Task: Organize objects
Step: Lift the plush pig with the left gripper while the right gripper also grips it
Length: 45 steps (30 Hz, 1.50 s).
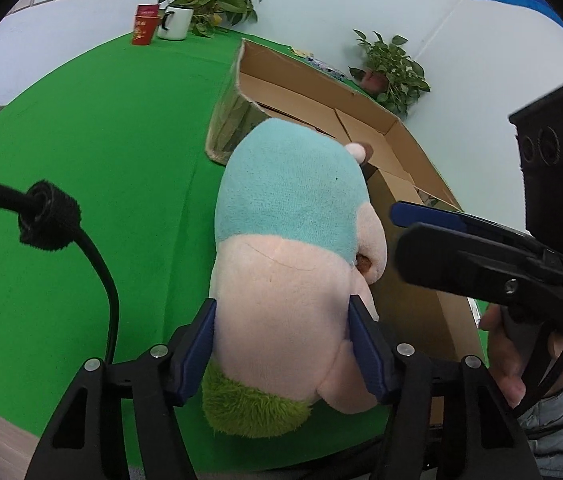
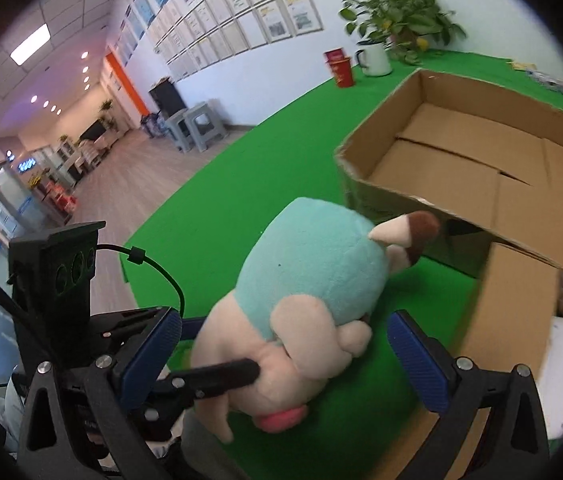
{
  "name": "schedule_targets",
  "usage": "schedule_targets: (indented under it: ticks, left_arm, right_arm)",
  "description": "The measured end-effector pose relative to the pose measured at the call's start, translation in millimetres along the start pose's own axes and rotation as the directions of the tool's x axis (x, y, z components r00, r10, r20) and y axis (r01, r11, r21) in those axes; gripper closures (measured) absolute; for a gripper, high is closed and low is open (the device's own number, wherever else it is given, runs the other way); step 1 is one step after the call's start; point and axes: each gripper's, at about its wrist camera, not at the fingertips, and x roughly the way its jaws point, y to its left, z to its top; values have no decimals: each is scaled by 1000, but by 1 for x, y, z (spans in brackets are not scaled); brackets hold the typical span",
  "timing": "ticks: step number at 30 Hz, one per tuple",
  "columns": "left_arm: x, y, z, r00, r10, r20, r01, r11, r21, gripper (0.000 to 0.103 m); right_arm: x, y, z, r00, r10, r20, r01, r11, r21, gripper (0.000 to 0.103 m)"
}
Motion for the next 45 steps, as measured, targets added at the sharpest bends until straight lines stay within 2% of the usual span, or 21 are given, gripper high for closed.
schedule_targets:
  ticks: [4, 10, 17, 19, 22, 27, 33, 39, 45]
  left_arm:
    - [-14, 14, -12, 1000, -6, 18, 8, 998, -67, 47]
    - [-26, 15, -23, 999, 0, 32, 3, 997, -78, 49]
    - [-29, 2, -26, 999, 32, 29, -31, 999, -41, 52]
    - [-27, -6, -27, 998, 54, 28, -54, 998, -12, 53]
    - [-24, -15, -26, 996, 83, 25, -83, 996, 18, 53]
    - [-18, -30, -19, 993, 118, 11, -118, 993, 30, 55]
    - [-18, -58, -8, 988, 154, 14, -155, 985, 80, 55]
    - [-25, -97, 30, 986, 138, 94, -153, 973, 176, 55]
    - [-37, -138, 86, 975, 68, 211, -129, 947, 293, 55]
  right_arm:
    - [18, 0, 8, 996, 71, -45, -70, 997, 32, 1]
    - [32, -8, 14, 987, 123, -102, -112, 988, 111, 1]
    - [37, 0, 10, 988, 67, -141, -53, 994, 100, 2]
    - [40, -5, 8, 988, 41, -146, -24, 993, 117, 9]
    - [43, -13, 4, 988, 15, -151, 5, 991, 135, 12]
    - [44, -15, 3, 992, -19, -124, 35, 991, 132, 23]
    - [34, -24, 8, 997, -19, -69, 29, 988, 149, 33]
    - [-3, -39, 30, 995, -68, 69, 56, 987, 153, 37]
    - [-50, -46, 76, 963, -146, 226, 120, 985, 124, 38]
